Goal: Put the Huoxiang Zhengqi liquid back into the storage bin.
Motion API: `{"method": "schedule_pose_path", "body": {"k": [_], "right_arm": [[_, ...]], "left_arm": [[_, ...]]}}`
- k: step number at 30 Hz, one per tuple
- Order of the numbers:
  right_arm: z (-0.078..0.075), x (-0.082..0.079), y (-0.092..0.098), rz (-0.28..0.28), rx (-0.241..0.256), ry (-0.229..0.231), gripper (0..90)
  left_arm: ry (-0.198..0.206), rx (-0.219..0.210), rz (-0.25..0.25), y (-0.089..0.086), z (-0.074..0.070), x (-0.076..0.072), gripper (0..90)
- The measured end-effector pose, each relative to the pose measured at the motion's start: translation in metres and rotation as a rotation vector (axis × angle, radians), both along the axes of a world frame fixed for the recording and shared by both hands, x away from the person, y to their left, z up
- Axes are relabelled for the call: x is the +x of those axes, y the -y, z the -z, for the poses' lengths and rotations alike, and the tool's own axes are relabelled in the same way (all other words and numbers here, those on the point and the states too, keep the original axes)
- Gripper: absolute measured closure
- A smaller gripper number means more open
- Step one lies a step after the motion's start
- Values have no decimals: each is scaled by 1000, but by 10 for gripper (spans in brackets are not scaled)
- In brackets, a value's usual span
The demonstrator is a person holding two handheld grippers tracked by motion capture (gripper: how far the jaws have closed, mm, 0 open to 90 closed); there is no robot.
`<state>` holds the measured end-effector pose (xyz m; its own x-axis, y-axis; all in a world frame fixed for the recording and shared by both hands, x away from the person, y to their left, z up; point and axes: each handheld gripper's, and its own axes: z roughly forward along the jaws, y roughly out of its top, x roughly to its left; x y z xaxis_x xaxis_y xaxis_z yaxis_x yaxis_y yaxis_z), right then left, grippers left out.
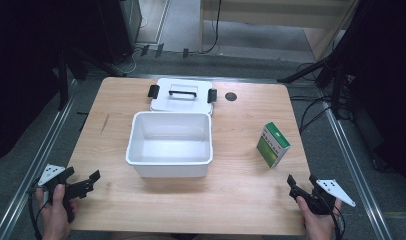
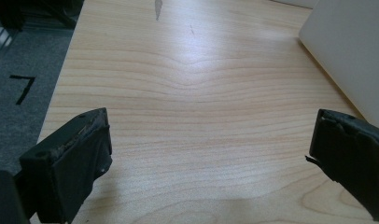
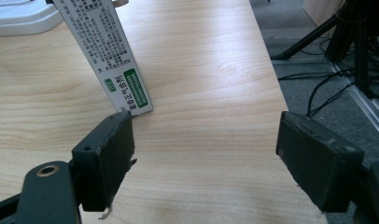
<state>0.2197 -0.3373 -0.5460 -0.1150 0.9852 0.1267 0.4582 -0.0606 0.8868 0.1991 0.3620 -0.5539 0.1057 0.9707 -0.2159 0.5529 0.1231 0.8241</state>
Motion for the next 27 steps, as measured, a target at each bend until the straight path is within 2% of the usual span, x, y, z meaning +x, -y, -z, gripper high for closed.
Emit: {"method": "schedule_pose_path", "body": {"k": [3,6,10,13,14,19,23,27], "right_arm": [[0,1,0,-8,1,-8,204],[0,1,-2,-25,-12,-12,257],[-2,0,-6,-49,-61,-5,295],[-5,-1,-9,-75,-104,8,395],[-6,-1,-10,-88,-115,15,399],[-15,-2,-11,-140,-129,32,466],[-27,1,-9,-190,-144,-24,541],[-36,4,-7,-206,-168,-47,563]], "left_arm": [[2,0,0,0,0,0,0],[2,0,3,0,0,-1,0],[1,-4,2,0,0,0,0],[1,-3,3,0,0,0,0],[1,-3,3,0,0,0,0],[0,-2,5,-1,0,-1,0],[3,0,6,0,0,-1,0],[2,-2,2,0,0,-1,0]]}}
